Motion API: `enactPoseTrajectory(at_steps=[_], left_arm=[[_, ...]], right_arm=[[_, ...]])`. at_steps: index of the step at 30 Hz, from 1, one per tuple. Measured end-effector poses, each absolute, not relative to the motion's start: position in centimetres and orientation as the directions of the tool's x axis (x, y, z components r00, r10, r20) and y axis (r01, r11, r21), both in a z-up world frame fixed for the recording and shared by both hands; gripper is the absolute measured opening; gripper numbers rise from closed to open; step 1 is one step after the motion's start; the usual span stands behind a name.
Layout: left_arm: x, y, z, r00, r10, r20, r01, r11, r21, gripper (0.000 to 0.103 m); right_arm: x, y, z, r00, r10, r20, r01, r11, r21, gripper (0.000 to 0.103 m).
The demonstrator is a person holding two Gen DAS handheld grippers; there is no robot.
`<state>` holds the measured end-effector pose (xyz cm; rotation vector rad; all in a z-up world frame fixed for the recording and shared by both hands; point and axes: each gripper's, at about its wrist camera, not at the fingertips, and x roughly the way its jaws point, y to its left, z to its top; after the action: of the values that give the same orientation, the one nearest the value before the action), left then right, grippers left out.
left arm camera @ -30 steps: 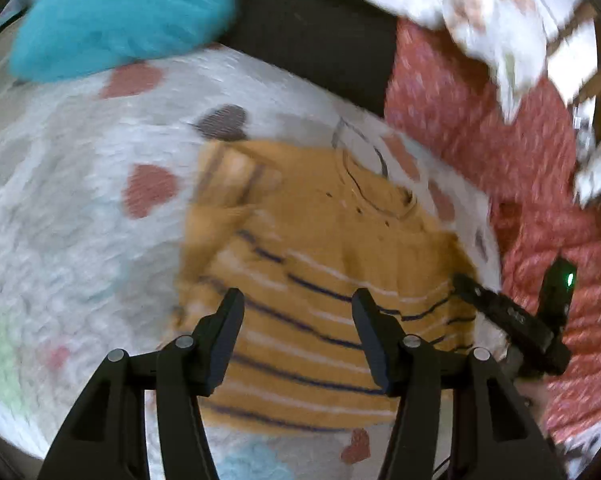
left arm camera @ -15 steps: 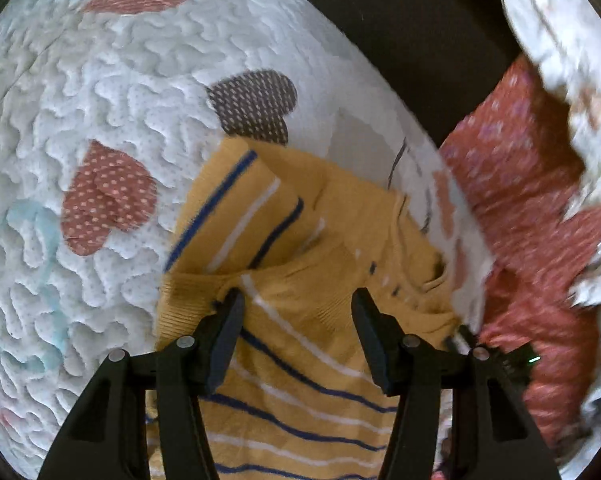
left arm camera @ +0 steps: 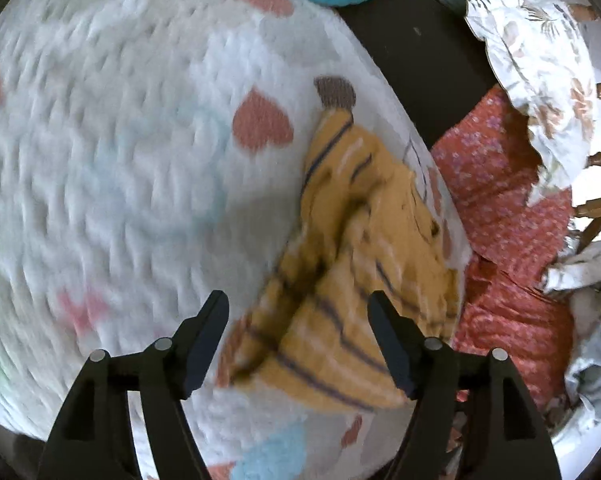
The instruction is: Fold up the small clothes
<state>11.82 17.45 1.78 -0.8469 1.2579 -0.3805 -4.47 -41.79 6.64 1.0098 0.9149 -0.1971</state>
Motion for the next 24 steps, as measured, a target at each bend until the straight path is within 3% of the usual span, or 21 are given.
enactPoseTrajectory(at_steps=[4,8,11,17,18,19,20,21,23,24], left_arm=[[9.4,15.9,0.5,0.283,-0.696,-0.660,-0.186,0.635,-0.750,0.076],[8.9,13.6,1.1,0.298,-0.657,-0.692,-0.134,0.689,-0.712,0.089],[9.6,12.5,1.2,0.283,-0.674,-0.682,-0.111,0.684,-0.721,0.090],[12.5,9.3,0.9,0.235,-0.670,-0.704,-0.109,0.702,-0.704,0.089],[12.9,8.8,0.9,0.222,-0.654,-0.723,-0.113,0.719,-0.685,0.087],[13.3,8.0,1.0,0.205,-0.627,-0.752,-0.112,0.748,-0.655,0.068],[13.7,7.4,1.2,0.188,-0.596,-0.781,-0.103,0.779,-0.619,0.036],[13.9,6.7,1.3,0.164,-0.540,-0.825,-0.090,0.825,-0.558,0.024],[14.0,6.4,1.7,0.152,-0.504,-0.850,-0.075,0.852,-0.518,0.010],[13.9,6.6,1.9,0.148,-0.497,-0.855,-0.079,0.856,-0.511,0.008]], right_arm=[[-8.2,-39.7,4.6,0.635,0.306,-0.710,0.529,0.498,0.687,0.073],[-8.4,-37.1,3.4,0.642,0.344,-0.685,0.502,0.487,0.715,0.074],[-7.3,-35.7,3.1,0.647,0.340,-0.683,0.494,0.495,0.715,0.083],[-3.3,-34.2,3.6,0.649,0.335,-0.683,0.445,0.561,0.698,0.085],[-2.7,-33.9,3.7,0.647,0.336,-0.684,0.437,0.572,0.694,0.084],[-2.0,-33.6,3.7,0.639,0.334,-0.693,0.435,0.587,0.683,0.084],[-1.4,-33.2,3.5,0.622,0.323,-0.714,0.442,0.608,0.660,0.079],[-1.1,-33.0,3.4,0.611,0.312,-0.727,0.450,0.619,0.644,0.073],[-0.7,-33.0,3.0,0.571,0.284,-0.770,0.486,0.638,0.597,0.021],[-0.6,-33.2,2.7,0.554,0.306,-0.774,0.498,0.623,0.603,0.020]])
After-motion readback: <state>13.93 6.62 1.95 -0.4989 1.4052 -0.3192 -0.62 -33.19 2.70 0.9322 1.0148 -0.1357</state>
